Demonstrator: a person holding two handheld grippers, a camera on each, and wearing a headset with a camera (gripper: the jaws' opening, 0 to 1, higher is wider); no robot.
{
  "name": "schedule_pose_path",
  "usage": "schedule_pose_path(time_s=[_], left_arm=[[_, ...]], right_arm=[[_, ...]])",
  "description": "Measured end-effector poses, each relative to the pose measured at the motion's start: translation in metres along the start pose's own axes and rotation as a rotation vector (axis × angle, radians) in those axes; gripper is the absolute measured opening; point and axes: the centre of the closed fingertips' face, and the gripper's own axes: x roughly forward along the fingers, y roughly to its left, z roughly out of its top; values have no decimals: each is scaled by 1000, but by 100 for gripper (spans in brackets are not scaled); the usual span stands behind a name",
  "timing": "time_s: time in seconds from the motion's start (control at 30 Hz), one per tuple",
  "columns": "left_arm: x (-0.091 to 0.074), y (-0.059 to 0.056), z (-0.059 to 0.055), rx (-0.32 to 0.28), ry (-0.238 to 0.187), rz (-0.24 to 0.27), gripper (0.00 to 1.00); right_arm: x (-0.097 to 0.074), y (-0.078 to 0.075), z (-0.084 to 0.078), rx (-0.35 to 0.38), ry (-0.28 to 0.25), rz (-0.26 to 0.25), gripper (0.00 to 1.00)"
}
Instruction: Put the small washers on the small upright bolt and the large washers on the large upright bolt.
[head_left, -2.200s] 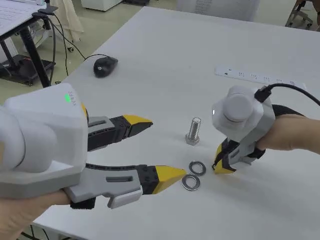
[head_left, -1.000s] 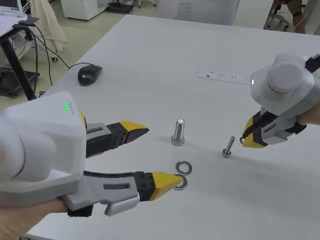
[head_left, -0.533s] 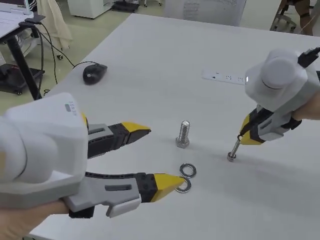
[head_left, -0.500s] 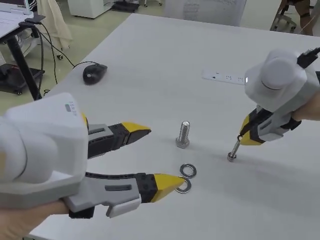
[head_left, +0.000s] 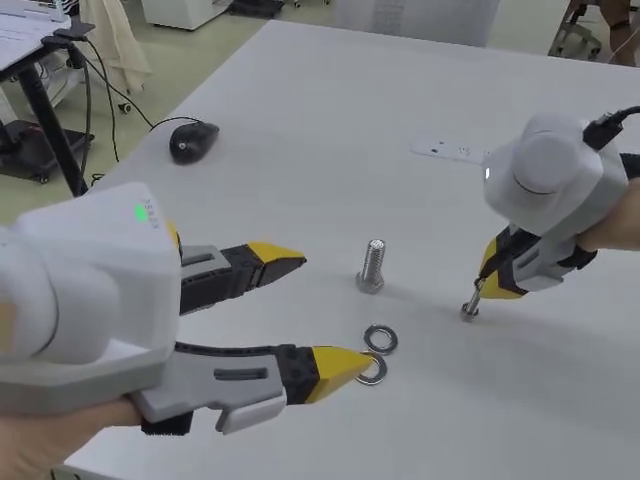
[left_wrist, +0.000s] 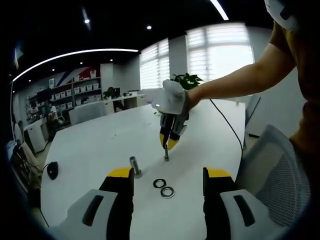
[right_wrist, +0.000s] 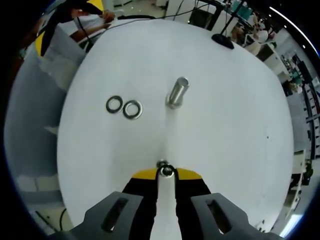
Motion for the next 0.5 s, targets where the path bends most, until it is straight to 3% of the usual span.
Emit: schedule_pose_path(time_s=[0.5], left_arm=[[2,0,-6,-4,28,1,54]], right_arm=[[25,3,-6,0,-35,14,13]])
